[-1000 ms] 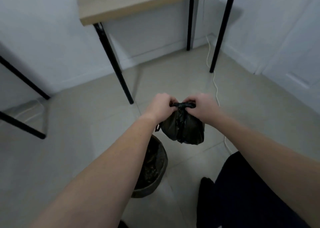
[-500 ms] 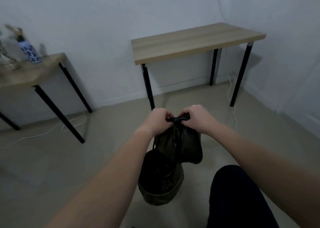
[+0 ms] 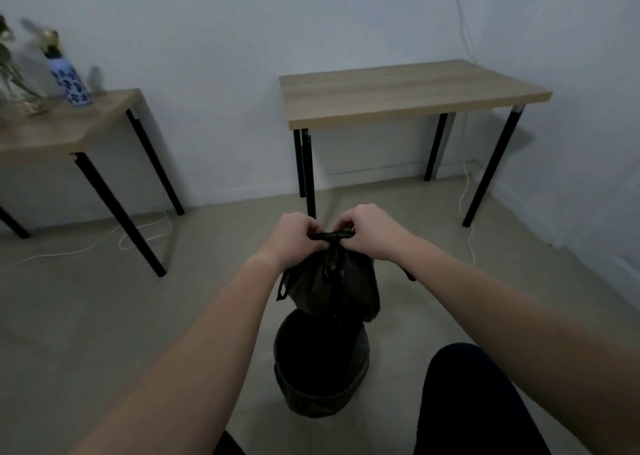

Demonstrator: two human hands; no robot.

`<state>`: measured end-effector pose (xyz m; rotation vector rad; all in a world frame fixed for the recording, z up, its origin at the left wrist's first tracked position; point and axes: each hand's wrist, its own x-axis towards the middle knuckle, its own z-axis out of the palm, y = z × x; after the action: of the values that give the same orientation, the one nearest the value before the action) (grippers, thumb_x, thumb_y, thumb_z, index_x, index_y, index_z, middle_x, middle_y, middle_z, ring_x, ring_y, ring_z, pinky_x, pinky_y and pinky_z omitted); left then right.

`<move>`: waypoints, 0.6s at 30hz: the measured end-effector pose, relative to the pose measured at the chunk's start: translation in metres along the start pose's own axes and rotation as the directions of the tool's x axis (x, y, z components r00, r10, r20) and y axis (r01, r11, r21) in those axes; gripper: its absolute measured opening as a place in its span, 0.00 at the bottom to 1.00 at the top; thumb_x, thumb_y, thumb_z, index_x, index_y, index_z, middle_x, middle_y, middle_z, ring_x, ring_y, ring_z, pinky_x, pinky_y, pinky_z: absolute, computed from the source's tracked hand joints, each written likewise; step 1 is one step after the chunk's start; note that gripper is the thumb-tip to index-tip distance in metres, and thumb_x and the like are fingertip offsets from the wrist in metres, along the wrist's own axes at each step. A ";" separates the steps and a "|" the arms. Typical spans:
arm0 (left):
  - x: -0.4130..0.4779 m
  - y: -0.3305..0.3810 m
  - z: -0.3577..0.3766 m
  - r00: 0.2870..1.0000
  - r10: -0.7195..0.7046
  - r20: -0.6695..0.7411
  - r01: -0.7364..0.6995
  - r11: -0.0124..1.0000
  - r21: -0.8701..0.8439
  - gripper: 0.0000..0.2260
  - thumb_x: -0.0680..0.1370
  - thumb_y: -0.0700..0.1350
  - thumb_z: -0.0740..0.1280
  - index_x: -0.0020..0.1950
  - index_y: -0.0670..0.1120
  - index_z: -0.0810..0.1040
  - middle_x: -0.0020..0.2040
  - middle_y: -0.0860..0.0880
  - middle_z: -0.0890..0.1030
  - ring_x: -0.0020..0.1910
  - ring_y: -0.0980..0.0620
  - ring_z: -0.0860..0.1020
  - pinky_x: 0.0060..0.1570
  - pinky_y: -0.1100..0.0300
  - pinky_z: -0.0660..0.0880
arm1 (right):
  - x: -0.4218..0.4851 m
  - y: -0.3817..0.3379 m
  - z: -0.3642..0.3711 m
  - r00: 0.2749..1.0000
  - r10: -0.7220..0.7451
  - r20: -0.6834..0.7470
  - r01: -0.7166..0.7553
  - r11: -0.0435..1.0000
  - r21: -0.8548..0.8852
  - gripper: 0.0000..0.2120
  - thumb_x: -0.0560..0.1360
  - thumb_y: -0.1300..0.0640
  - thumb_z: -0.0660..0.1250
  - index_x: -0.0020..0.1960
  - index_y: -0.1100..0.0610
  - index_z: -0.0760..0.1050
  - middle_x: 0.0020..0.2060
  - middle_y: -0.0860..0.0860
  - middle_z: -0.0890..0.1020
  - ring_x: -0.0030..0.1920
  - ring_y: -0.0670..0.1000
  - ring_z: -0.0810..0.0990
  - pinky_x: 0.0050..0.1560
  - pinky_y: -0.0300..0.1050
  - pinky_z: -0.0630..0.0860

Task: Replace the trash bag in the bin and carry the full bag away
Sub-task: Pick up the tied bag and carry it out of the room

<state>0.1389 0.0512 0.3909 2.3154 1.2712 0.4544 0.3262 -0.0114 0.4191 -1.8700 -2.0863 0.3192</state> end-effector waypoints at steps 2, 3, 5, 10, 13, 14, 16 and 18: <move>0.017 -0.022 0.006 1.000 -0.010 0.028 0.011 1.000 -0.016 0.04 0.74 0.45 0.78 0.41 0.48 0.85 0.33 0.56 0.78 0.34 0.59 0.75 0.35 0.61 0.67 | 0.021 0.005 0.017 0.999 0.015 0.039 -0.015 1.000 -0.007 0.12 0.72 0.56 0.72 0.54 0.48 0.85 0.50 0.50 0.86 0.52 0.52 0.83 0.50 0.42 0.77; 0.026 -0.034 0.010 0.999 -0.018 0.044 0.018 1.000 -0.019 0.04 0.73 0.45 0.78 0.42 0.47 0.85 0.33 0.56 0.78 0.34 0.58 0.75 0.36 0.60 0.68 | 0.033 0.008 0.027 0.998 0.019 0.063 -0.019 1.000 -0.008 0.12 0.72 0.56 0.72 0.54 0.48 0.85 0.50 0.50 0.86 0.52 0.52 0.83 0.50 0.41 0.76; 0.044 -0.059 0.018 0.996 -0.047 0.073 0.049 0.998 -0.038 0.04 0.73 0.45 0.78 0.40 0.48 0.85 0.33 0.56 0.79 0.33 0.57 0.76 0.36 0.60 0.68 | 0.060 0.015 0.046 0.993 0.020 0.114 -0.019 1.000 -0.007 0.12 0.72 0.56 0.72 0.55 0.49 0.85 0.51 0.50 0.86 0.53 0.51 0.83 0.50 0.41 0.76; 0.086 -0.107 0.029 0.976 -0.146 0.162 0.162 0.983 -0.090 0.12 0.73 0.47 0.78 0.33 0.53 0.78 0.31 0.53 0.78 0.32 0.55 0.76 0.33 0.60 0.67 | 0.121 0.025 0.074 0.976 0.042 0.212 -0.046 0.999 0.012 0.13 0.72 0.59 0.70 0.55 0.52 0.85 0.50 0.52 0.86 0.53 0.53 0.83 0.51 0.43 0.78; 0.107 -0.116 0.009 0.966 -0.176 0.192 0.197 0.975 -0.098 0.11 0.73 0.47 0.78 0.34 0.53 0.79 0.31 0.53 0.80 0.32 0.57 0.76 0.32 0.60 0.68 | 0.148 0.020 0.068 0.973 0.037 0.228 -0.045 0.999 0.029 0.13 0.73 0.59 0.70 0.57 0.54 0.85 0.51 0.52 0.87 0.53 0.53 0.83 0.51 0.40 0.75; 0.113 -0.115 -0.002 0.964 -0.186 0.192 0.208 0.973 -0.101 0.10 0.73 0.47 0.78 0.35 0.51 0.81 0.32 0.52 0.81 0.32 0.56 0.77 0.32 0.60 0.70 | 0.157 0.018 0.061 0.974 0.042 0.221 -0.053 0.998 0.042 0.13 0.73 0.59 0.71 0.57 0.54 0.85 0.51 0.52 0.87 0.53 0.52 0.83 0.51 0.39 0.75; 0.120 -0.111 -0.029 0.962 -0.201 0.187 0.225 0.968 -0.114 0.08 0.74 0.47 0.77 0.36 0.50 0.82 0.33 0.49 0.82 0.33 0.53 0.78 0.34 0.58 0.73 | 0.173 0.007 0.039 0.976 0.056 0.211 -0.072 0.995 0.071 0.12 0.73 0.57 0.72 0.57 0.54 0.85 0.49 0.51 0.87 0.51 0.50 0.84 0.50 0.37 0.74; 0.123 -0.104 -0.063 0.959 -0.216 0.186 0.239 0.964 -0.118 0.09 0.74 0.46 0.77 0.35 0.51 0.81 0.33 0.50 0.82 0.33 0.53 0.78 0.35 0.58 0.73 | 0.186 -0.011 0.011 0.976 0.053 0.211 -0.070 0.995 0.074 0.12 0.73 0.56 0.73 0.55 0.54 0.85 0.48 0.51 0.87 0.50 0.50 0.84 0.49 0.37 0.76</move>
<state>0.0991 0.2192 0.3966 2.0150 1.3556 0.2507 0.2950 0.1729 0.4294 -1.9286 -2.1137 0.6319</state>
